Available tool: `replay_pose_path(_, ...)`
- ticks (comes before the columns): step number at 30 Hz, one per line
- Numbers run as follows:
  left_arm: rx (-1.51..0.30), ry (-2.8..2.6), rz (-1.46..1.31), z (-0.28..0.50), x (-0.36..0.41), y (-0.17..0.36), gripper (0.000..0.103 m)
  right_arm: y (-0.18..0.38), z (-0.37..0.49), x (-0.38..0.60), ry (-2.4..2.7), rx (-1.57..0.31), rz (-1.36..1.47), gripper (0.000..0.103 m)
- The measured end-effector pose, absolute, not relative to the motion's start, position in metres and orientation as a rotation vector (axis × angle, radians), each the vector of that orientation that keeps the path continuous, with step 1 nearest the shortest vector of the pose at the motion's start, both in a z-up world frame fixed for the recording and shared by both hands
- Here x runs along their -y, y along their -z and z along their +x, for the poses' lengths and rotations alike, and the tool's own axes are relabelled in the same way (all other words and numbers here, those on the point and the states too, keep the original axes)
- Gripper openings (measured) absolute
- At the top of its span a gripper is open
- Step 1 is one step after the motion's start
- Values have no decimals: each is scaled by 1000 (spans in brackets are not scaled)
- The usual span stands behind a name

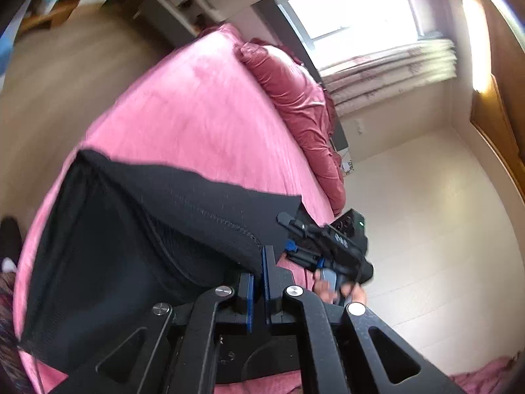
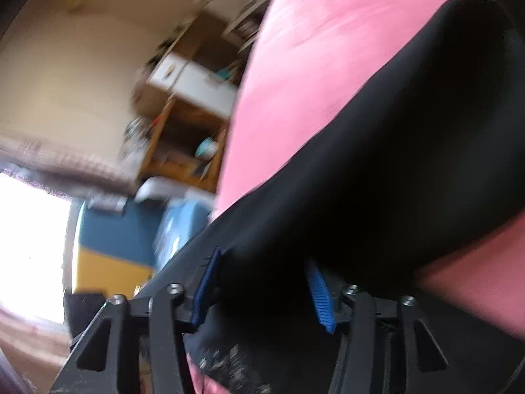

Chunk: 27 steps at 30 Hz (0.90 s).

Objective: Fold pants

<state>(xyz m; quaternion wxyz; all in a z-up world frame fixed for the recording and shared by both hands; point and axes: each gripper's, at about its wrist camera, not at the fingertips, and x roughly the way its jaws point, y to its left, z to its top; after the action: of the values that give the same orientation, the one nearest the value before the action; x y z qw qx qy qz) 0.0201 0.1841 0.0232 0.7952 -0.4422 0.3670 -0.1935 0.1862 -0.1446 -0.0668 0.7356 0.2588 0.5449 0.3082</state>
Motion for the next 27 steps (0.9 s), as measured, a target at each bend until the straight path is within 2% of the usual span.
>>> replay_pose_path(11,-773,441,-851,26,-190,-36,4,57,301,259,-200,-1167,591,54)
replay_pose_path(13,-777,436,-841,24,-194,-37,4,59,314,273,-149,-1174,586,48)
replay_pose_path(16,-781,426,-822,27,-197,-42,4,59,327,290,-90,-1181,556,26)
replay_pose_path(17,-783,423,-807,31,-199,-45,4,59,329,291,-96,-1180,541,13)
replay_pose_path(21,-803,368,-736,57,-210,-63,4,37,327,287,-123,-1119,416,9)
replay_pose_path(27,-822,276,-673,94,-238,-84,4,-8,277,298,-224,-978,477,9)
